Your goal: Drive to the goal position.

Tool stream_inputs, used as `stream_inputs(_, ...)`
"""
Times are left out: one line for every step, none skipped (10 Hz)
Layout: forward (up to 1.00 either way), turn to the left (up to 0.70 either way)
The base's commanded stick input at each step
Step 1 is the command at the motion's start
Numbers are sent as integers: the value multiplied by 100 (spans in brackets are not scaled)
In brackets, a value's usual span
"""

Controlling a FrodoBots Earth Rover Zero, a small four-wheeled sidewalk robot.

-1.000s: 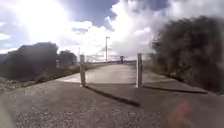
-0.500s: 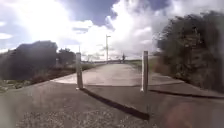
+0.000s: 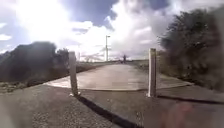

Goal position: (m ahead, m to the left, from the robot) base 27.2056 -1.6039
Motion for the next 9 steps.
stream_inputs(85,-3)
stream_inputs(85,0)
stream_inputs(85,0)
stream_inputs(85,0)
stream_inputs(85,0)
stream_inputs(85,0)
stream_inputs(85,-20)
stream_inputs(85,-29)
stream_inputs(85,-29)
